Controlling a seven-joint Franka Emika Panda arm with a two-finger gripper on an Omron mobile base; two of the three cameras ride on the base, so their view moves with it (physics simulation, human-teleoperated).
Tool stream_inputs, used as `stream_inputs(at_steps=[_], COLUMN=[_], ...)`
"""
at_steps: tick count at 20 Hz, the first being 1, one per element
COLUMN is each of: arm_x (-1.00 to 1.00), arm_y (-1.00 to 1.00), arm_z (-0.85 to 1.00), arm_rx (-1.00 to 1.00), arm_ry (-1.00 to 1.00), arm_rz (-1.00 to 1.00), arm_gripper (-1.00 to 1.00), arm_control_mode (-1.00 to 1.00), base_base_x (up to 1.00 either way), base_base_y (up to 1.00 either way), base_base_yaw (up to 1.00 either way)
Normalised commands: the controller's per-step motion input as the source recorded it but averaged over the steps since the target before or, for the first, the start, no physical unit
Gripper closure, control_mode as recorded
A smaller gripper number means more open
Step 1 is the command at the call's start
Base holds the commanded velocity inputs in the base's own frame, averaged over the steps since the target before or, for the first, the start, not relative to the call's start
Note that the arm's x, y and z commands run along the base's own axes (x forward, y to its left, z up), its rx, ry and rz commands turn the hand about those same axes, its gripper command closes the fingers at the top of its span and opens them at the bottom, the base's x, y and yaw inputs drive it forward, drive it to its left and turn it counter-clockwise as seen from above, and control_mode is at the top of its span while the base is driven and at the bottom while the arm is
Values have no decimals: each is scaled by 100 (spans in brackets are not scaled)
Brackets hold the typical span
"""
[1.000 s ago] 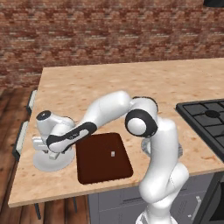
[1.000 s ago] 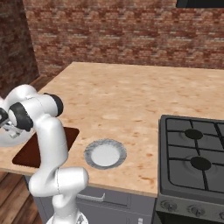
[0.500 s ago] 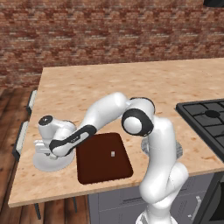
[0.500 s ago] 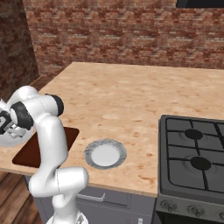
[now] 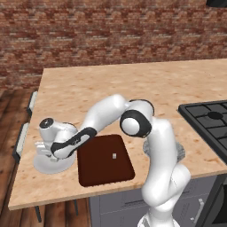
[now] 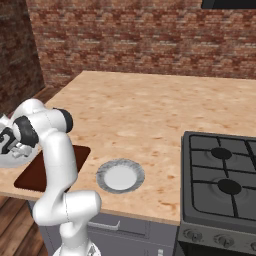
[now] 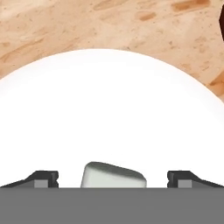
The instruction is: Move the dessert items from the plates to the tray.
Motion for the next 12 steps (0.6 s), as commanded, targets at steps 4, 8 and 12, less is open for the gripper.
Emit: stream_inputs(at_steps=[4, 8, 12], arm_x=[0, 1, 0], arm_y=[0, 0, -46], arm_z=[-1, 11, 16], arm_rx=[0, 1, 4], arm_ry=[0, 0, 0], arm_rz=[0, 0, -2], arm_gripper=[100, 100, 100], arm_control_mode=[-100, -100, -100], base_base_x=[0, 0, 0], base_base_y=[0, 0, 0], base_base_yaw=[0, 0, 0])
